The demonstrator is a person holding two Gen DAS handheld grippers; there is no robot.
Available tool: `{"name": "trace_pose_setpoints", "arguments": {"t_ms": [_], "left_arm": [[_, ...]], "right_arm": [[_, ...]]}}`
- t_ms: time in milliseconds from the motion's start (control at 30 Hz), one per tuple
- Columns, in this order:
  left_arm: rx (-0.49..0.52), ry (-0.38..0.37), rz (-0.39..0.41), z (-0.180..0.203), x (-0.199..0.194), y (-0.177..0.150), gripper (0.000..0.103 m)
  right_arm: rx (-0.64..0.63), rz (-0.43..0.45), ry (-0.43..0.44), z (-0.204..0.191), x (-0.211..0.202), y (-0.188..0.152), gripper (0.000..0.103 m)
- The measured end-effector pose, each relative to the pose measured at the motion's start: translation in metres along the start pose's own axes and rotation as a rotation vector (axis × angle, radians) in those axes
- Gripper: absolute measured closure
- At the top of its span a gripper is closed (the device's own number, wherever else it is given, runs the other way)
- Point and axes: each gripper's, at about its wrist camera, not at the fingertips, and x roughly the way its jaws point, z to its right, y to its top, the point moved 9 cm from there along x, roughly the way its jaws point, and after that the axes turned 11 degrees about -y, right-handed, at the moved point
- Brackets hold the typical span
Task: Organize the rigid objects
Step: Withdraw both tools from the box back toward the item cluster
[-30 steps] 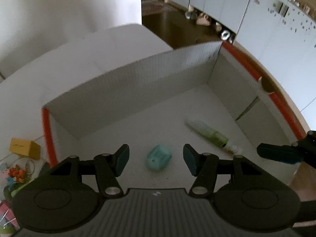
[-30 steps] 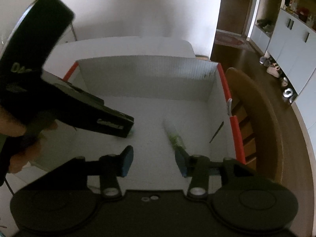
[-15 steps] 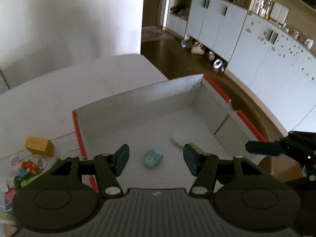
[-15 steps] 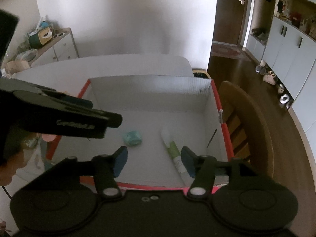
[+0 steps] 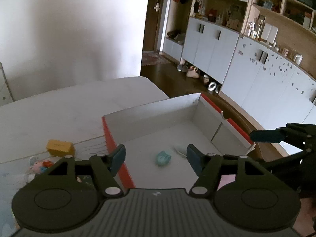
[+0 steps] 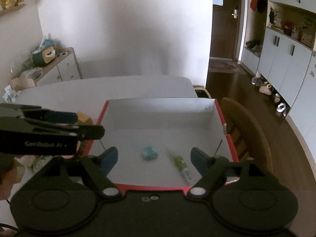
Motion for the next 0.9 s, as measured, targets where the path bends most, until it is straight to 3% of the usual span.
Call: {"name": "trace_pose_setpoints", "arguments": {"t_ms": [167,267,667,900], "left_arm": [[0.000,-0.015,0.025,-0.017,-0.028,-0.011,0.033],[0.002,-0.016,0.043,-0.032,-0.045,-0.018,0.022],[0.006,0.041,0.084,-0.101,-0.100,-0.044,0.019],[-0.023,0.070,0.057,-0.147,-0.118,-0.068,0.019]], "right_arm": [[0.030,0.027,-0.001,-0.020,-0.011,0.001,0.014],[0.041,0.047,0.001,-0.035,-0.017,0.002,0.010],[0.045,0.102,0.016,-0.110,-0.033,-0.004,0.001],[0.087,0.083,0.022,-0.142,-0.026,-0.013,0.001]]}}
